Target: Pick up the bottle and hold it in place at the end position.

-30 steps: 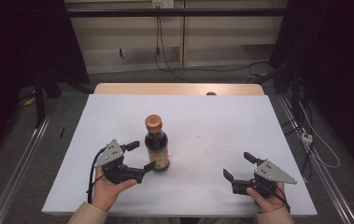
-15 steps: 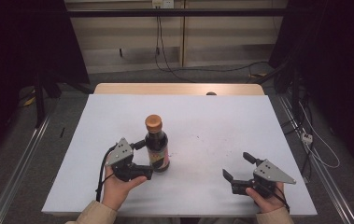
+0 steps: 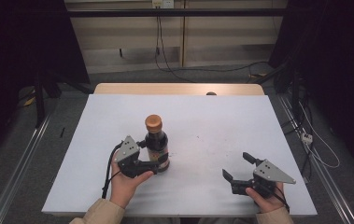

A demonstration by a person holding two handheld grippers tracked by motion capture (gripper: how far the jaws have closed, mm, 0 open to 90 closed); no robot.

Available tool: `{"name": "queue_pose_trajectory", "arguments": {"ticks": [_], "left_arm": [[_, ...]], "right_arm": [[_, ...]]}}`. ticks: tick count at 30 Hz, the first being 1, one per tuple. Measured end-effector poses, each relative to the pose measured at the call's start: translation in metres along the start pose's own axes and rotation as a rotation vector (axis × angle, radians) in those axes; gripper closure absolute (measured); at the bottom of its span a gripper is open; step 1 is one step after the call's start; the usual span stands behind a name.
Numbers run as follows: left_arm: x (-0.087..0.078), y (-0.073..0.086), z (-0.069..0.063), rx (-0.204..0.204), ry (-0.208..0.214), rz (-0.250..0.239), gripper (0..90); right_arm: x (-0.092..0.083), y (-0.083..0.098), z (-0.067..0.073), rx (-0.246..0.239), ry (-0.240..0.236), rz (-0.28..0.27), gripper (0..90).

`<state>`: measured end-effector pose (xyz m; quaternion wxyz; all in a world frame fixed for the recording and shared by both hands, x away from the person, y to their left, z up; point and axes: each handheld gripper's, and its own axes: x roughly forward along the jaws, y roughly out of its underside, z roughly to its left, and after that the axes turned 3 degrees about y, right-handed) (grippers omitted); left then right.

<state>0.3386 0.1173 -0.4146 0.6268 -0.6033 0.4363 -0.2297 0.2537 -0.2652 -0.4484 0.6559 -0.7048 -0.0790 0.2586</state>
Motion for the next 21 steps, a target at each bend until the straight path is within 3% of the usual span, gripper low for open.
{"name": "queue_pose_trajectory", "arguments": {"ticks": [9, 21], "left_arm": [[0.0048, -0.0001, -0.0011, -0.022, -0.021, -0.019, 22.9], [0.0082, -0.0004, -0.0053, -0.016, -0.062, -0.028, 25.2]], "right_arm": [[0.0000, -0.0001, 0.0000, -0.002, -0.005, 0.000, 4.8], [0.0000, 0.0000, 0.0000, -0.001, -0.009, 0.003, 5.0]]}}
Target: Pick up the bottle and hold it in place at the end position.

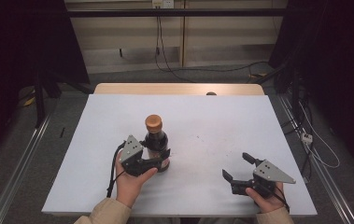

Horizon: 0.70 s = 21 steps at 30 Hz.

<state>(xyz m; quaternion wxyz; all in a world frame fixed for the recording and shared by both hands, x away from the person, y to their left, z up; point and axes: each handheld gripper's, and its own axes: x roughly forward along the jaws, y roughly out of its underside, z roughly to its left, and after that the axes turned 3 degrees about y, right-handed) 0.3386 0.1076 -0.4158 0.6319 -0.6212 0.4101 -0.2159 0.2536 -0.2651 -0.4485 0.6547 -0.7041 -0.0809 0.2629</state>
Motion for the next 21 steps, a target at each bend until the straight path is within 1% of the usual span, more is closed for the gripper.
{"name": "queue_pose_trajectory", "arguments": {"ticks": [3, 5, 9, 13, 17, 19, 20, 21], "left_arm": [[0.001, 0.000, 0.000, 0.007, -0.012, 0.002, 26.2], [0.001, 0.000, 0.000, 0.019, -0.014, -0.001, 27.8], [0.002, -0.001, 0.000, 0.030, -0.008, 0.004, 28.9], [0.002, -0.003, 0.002, 0.048, 0.004, 0.022, 29.7], [0.002, -0.004, 0.007, 0.066, 0.042, 0.028, 30.1], [0.003, -0.004, 0.010, 0.063, 0.063, 0.021, 30.1], [0.003, -0.004, 0.012, 0.069, 0.070, 0.020, 30.2], [0.003, -0.004, 0.012, 0.062, 0.074, 0.016, 30.2]], "right_arm": [[0.000, 0.000, 0.000, 0.001, 0.000, 0.000, 5.0], [0.000, 0.000, 0.000, 0.002, -0.001, -0.001, 5.0], [-0.001, -0.001, 0.000, 0.002, 0.001, -0.006, 5.0], [-0.001, -0.001, -0.001, 0.005, 0.002, -0.007, 5.1], [-0.001, -0.001, -0.001, 0.005, 0.001, -0.006, 5.1], [-0.001, -0.001, -0.001, 0.005, 0.002, -0.007, 5.1], [-0.001, -0.001, -0.001, 0.005, 0.001, -0.009, 5.1], [-0.001, -0.001, -0.001, 0.005, 0.002, -0.008, 5.1]]}}
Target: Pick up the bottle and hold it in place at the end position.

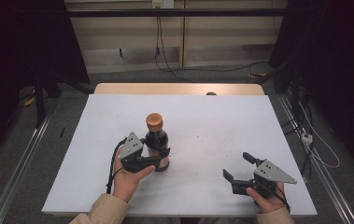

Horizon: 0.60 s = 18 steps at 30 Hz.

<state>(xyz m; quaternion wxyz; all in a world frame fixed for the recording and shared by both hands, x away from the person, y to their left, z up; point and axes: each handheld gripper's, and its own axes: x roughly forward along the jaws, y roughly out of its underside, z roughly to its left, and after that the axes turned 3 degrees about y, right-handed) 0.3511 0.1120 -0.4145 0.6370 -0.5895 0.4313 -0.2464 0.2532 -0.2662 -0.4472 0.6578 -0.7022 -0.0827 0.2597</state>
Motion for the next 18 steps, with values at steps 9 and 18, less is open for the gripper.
{"name": "queue_pose_trajectory", "arguments": {"ticks": [9, 18], "left_arm": [[0.003, -0.001, 0.005, -0.013, 0.010, -0.016, 30.4], [0.013, -0.005, 0.008, 0.014, 0.010, -0.008, 30.7]], "right_arm": [[0.000, 0.000, -0.001, -0.001, 0.003, -0.003, 5.1], [0.000, -0.001, 0.000, 0.001, 0.000, -0.008, 5.1]]}}
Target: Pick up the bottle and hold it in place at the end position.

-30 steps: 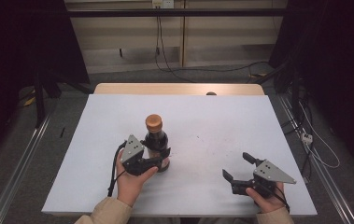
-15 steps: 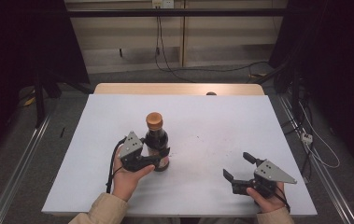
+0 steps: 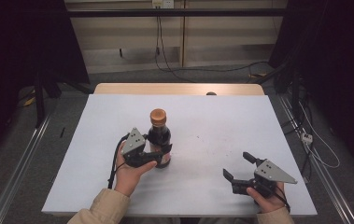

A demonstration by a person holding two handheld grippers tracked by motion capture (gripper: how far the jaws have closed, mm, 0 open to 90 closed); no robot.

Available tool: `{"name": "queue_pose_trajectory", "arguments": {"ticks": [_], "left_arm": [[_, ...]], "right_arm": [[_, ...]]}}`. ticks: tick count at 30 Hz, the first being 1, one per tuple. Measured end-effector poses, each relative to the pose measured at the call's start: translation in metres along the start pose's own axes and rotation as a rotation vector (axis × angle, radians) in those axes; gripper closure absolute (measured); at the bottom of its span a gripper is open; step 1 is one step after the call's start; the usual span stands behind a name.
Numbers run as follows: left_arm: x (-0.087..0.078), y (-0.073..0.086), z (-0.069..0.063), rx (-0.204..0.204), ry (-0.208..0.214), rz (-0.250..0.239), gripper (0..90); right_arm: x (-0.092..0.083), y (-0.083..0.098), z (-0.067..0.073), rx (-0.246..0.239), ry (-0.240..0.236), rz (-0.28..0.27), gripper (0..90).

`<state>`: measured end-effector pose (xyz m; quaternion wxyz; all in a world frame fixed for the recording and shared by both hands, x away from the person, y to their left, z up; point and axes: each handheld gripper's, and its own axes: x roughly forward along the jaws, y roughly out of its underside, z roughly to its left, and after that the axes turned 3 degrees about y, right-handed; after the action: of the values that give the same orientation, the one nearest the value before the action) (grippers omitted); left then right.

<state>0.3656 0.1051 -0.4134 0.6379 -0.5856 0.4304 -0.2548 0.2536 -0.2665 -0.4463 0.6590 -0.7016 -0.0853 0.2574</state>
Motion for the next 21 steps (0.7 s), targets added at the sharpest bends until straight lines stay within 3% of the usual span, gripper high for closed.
{"name": "queue_pose_trajectory", "arguments": {"ticks": [2, 18, 21], "left_arm": [[0.002, -0.001, 0.002, -0.014, -0.006, -0.007, 30.7], [0.018, -0.016, 0.010, 0.006, 0.003, -0.029, 30.6], [0.022, -0.018, 0.010, -0.006, 0.005, -0.036, 30.6]], "right_arm": [[0.000, 0.000, 0.000, -0.003, 0.000, 0.000, 5.1], [0.001, 0.000, -0.001, 0.002, -0.002, -0.007, 5.0], [0.001, 0.000, 0.000, -0.003, -0.005, -0.004, 5.0]]}}
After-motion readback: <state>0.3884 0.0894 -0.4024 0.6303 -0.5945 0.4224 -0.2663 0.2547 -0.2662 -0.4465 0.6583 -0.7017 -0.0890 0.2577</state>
